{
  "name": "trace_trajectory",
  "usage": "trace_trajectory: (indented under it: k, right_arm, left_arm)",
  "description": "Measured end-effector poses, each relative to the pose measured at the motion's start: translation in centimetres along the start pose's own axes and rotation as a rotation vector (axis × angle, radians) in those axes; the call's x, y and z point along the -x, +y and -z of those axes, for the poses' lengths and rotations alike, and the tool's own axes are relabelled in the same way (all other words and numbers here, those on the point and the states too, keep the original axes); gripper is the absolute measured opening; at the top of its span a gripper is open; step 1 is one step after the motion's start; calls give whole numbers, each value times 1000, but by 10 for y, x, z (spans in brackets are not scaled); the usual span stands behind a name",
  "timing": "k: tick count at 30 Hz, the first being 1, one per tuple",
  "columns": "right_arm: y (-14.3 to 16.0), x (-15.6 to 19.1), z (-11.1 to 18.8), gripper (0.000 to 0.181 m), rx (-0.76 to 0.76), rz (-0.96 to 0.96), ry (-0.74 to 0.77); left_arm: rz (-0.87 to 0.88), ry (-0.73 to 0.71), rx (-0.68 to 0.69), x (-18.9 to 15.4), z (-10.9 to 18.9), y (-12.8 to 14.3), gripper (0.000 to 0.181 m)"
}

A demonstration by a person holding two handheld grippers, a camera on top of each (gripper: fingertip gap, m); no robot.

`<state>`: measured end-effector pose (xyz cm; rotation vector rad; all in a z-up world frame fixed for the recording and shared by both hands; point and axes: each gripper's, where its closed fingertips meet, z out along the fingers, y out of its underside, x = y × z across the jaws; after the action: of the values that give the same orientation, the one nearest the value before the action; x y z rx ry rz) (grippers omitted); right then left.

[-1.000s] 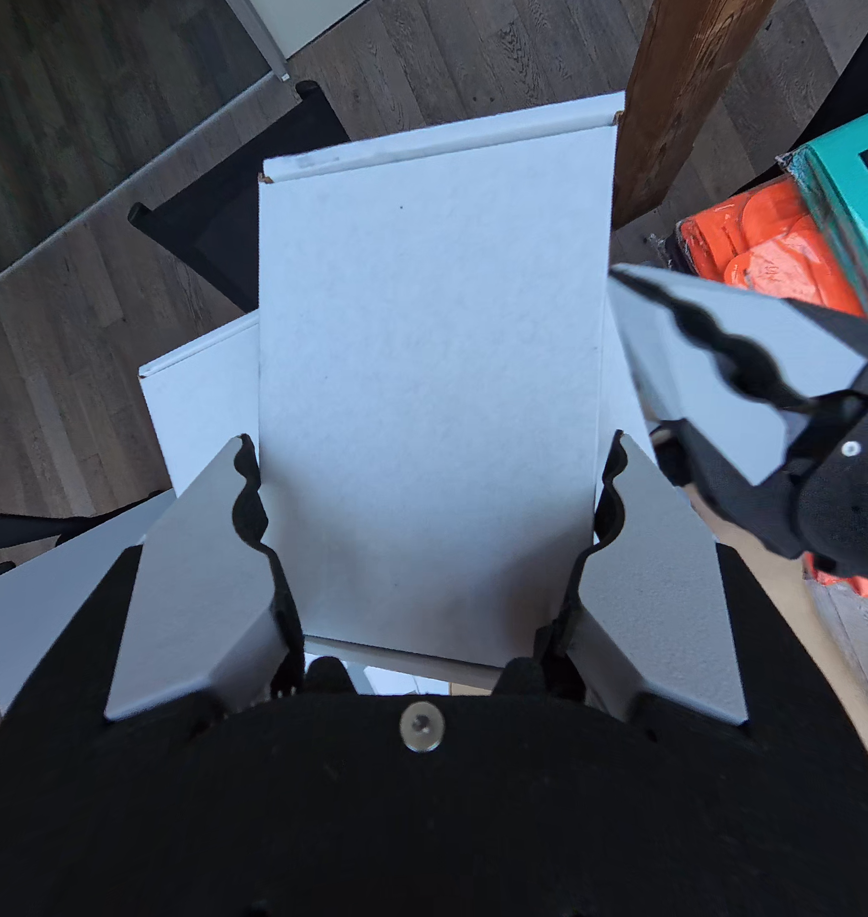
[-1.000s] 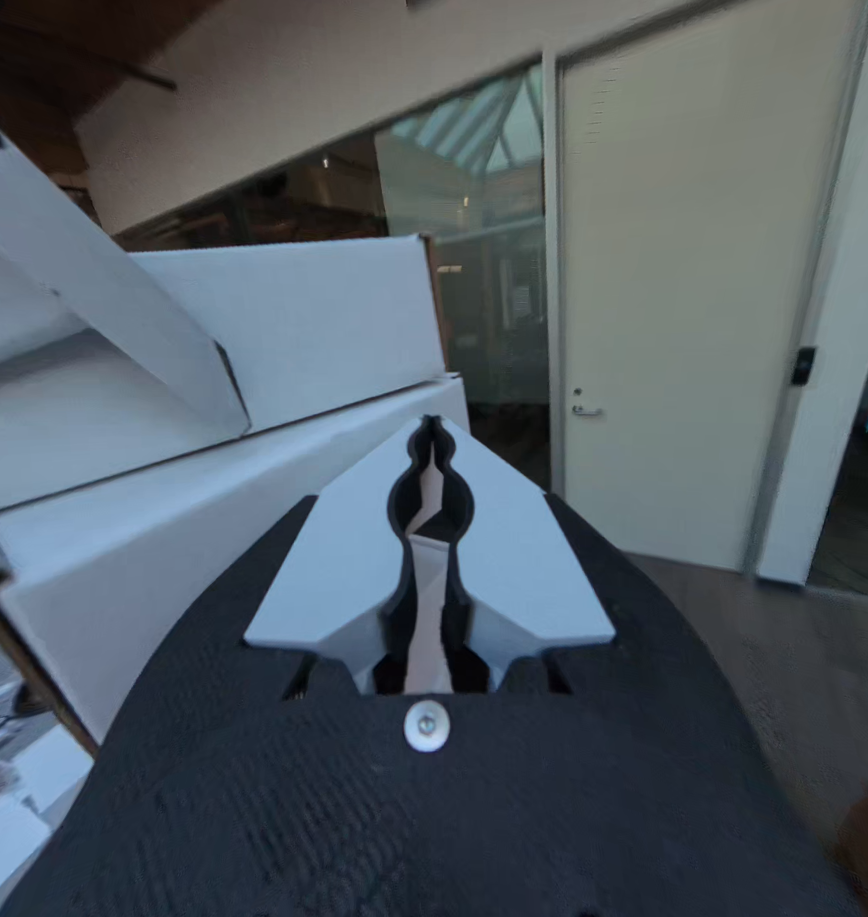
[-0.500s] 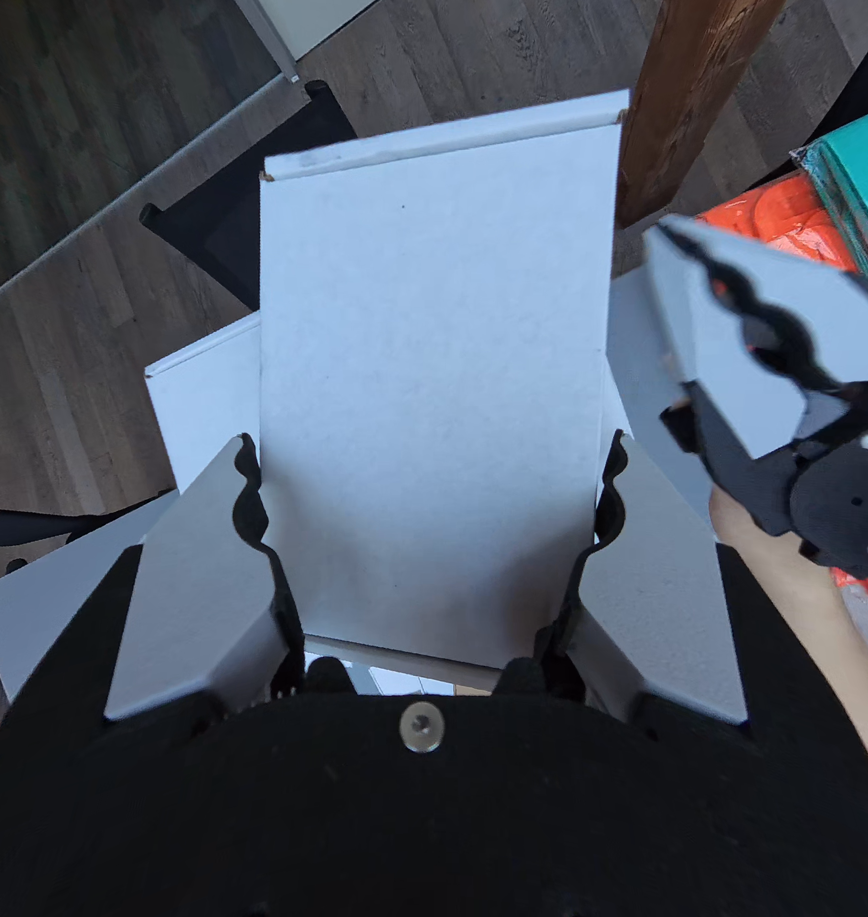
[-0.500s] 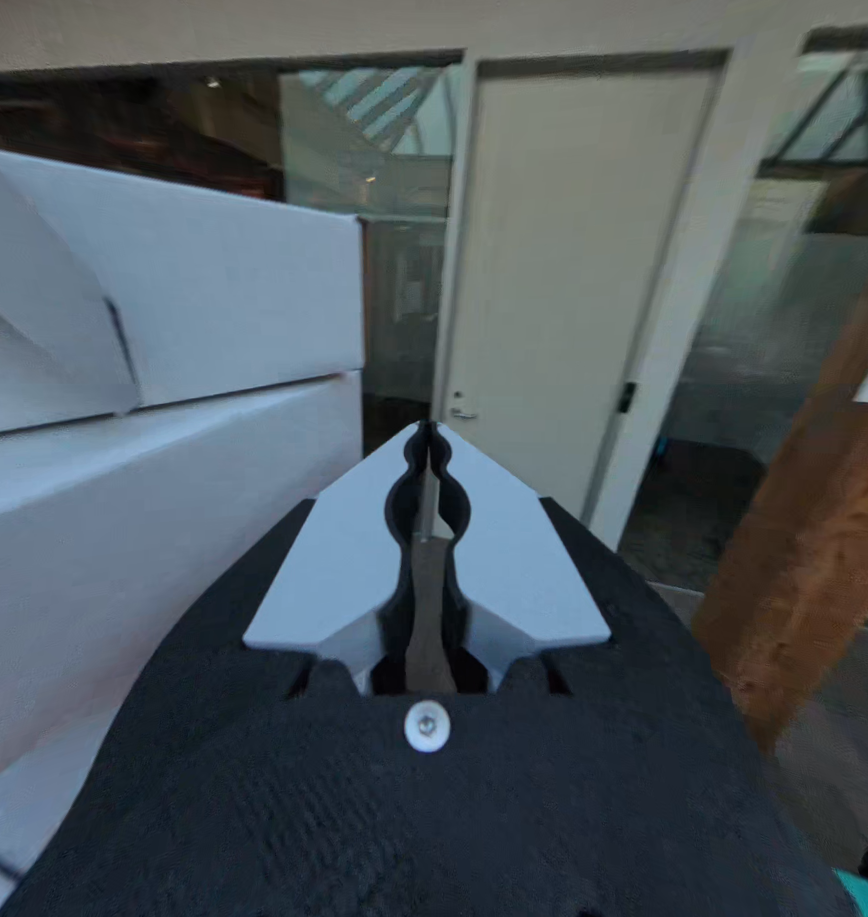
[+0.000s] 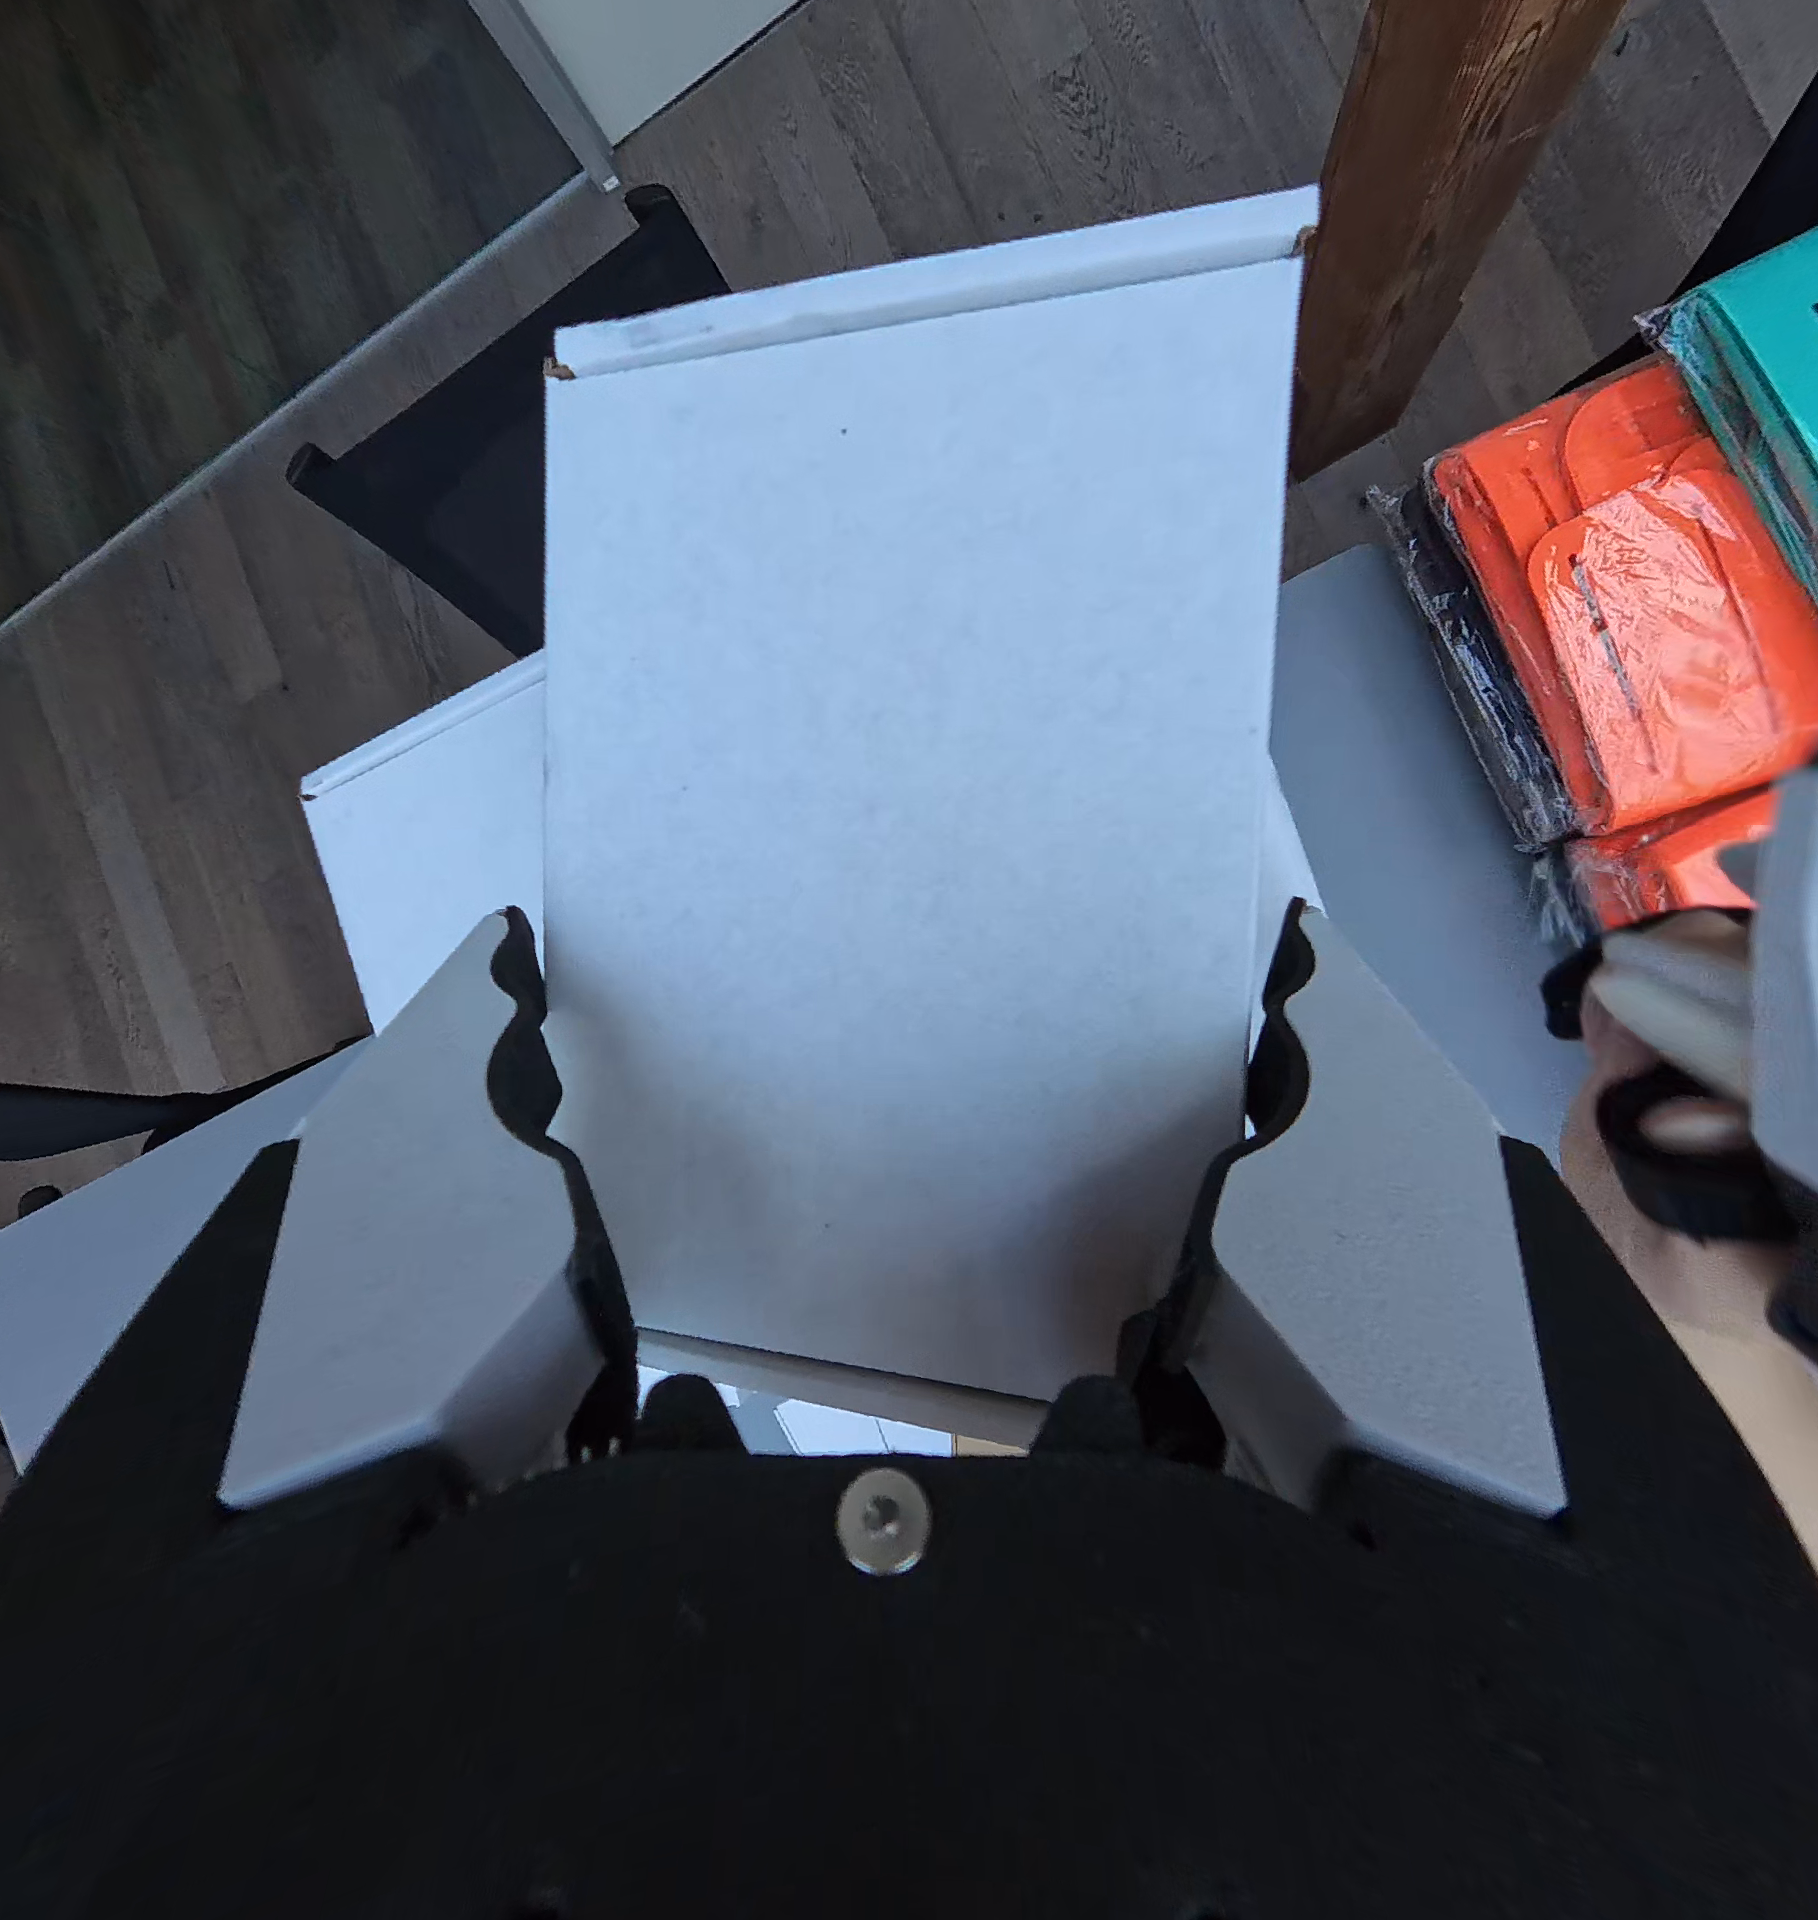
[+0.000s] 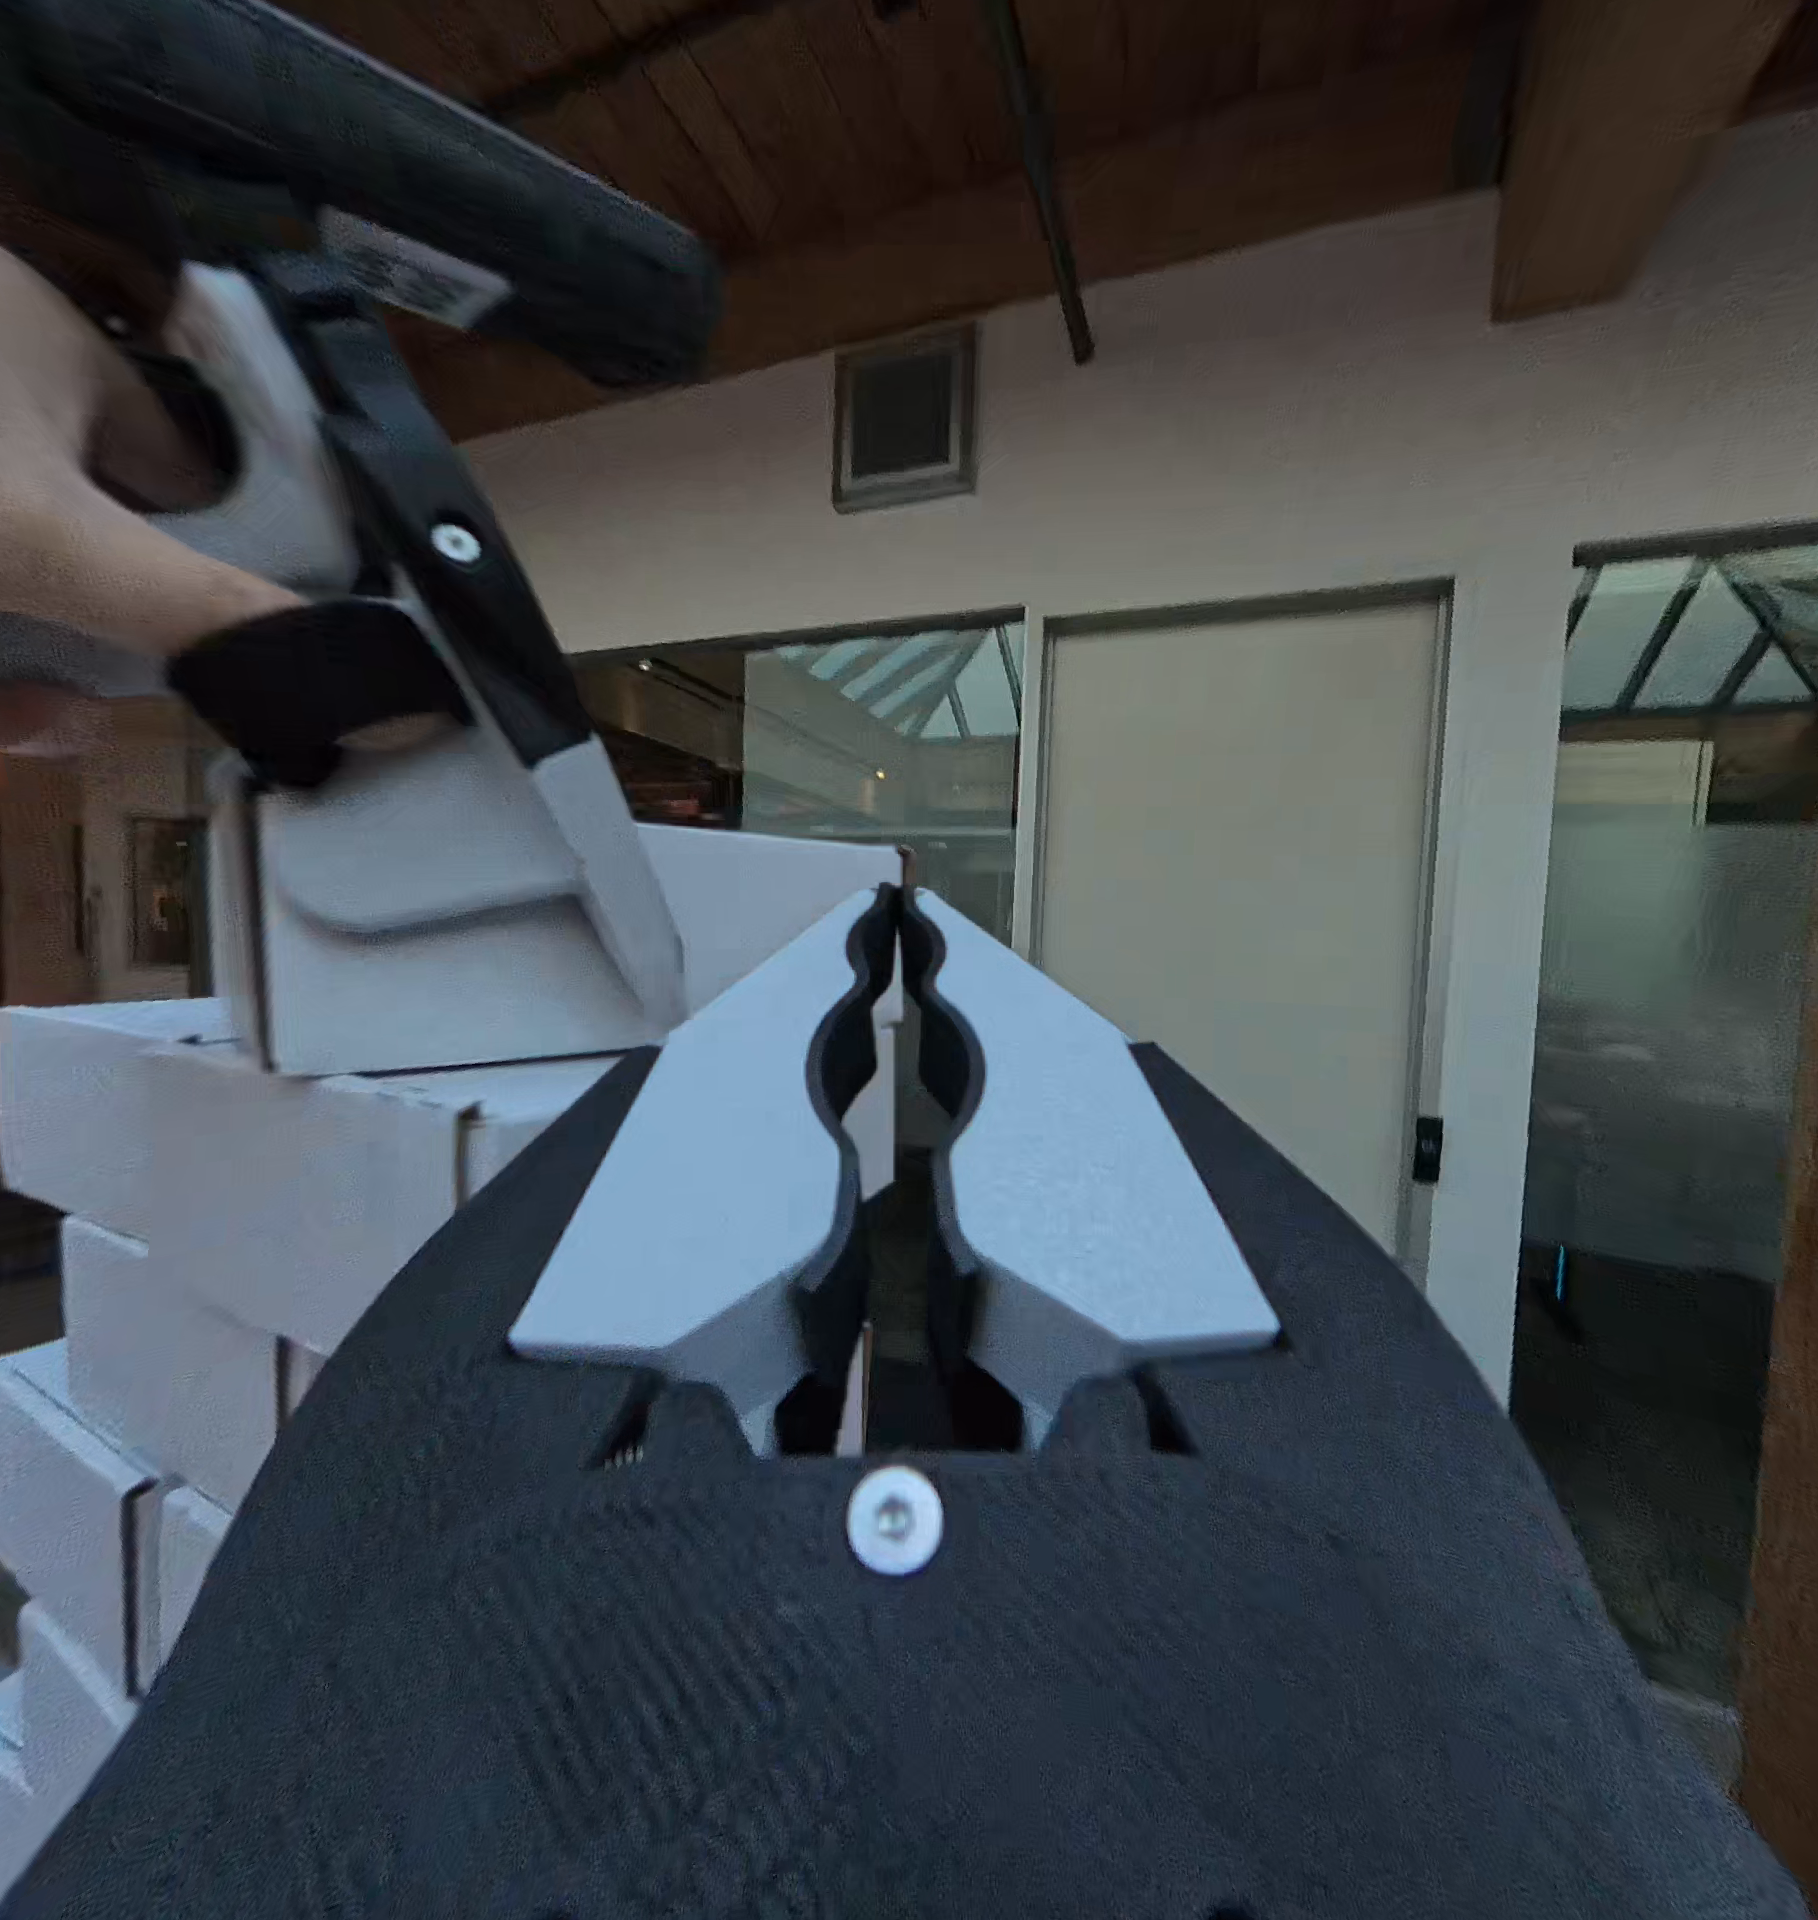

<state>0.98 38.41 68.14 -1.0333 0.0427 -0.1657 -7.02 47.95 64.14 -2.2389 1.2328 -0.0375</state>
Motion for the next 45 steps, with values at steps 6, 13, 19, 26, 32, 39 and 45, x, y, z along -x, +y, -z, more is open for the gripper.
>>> trace_trajectory:
  k: [6, 13, 19, 26, 32, 39, 45]
  right_arm:
    - [-26, 123, 47, 24, -77, 509, -410]
    - [-24, 134, 36, 21, -56, 690, -238]
    - [-12, 81, 16, 80, 185, 18, -289]
    - [23, 86, -14, 132, 322, 192, -330]
    - [41, 100, -23, 121, 417, 134, -436]
    - [42, 107, -26, 119, 406, 122, -446]
    - [42, 109, -28, 119, 404, 123, -448]
  left_arm:
    - [0, 2, 4, 2, 0, 1, 135]
    - [2, 7, 4, 3, 1, 2, 135]
    - [5, 9, 4, 4, 2, 4, 135]
    - [3, 8, 8, 3, 2, 3, 135]
    - [3, 9, 8, 4, 2, 4, 135]
    - [0, 12, 14, 7, 2, 6, 136]
    - [-6, 19, 16, 7, 2, 7, 137]
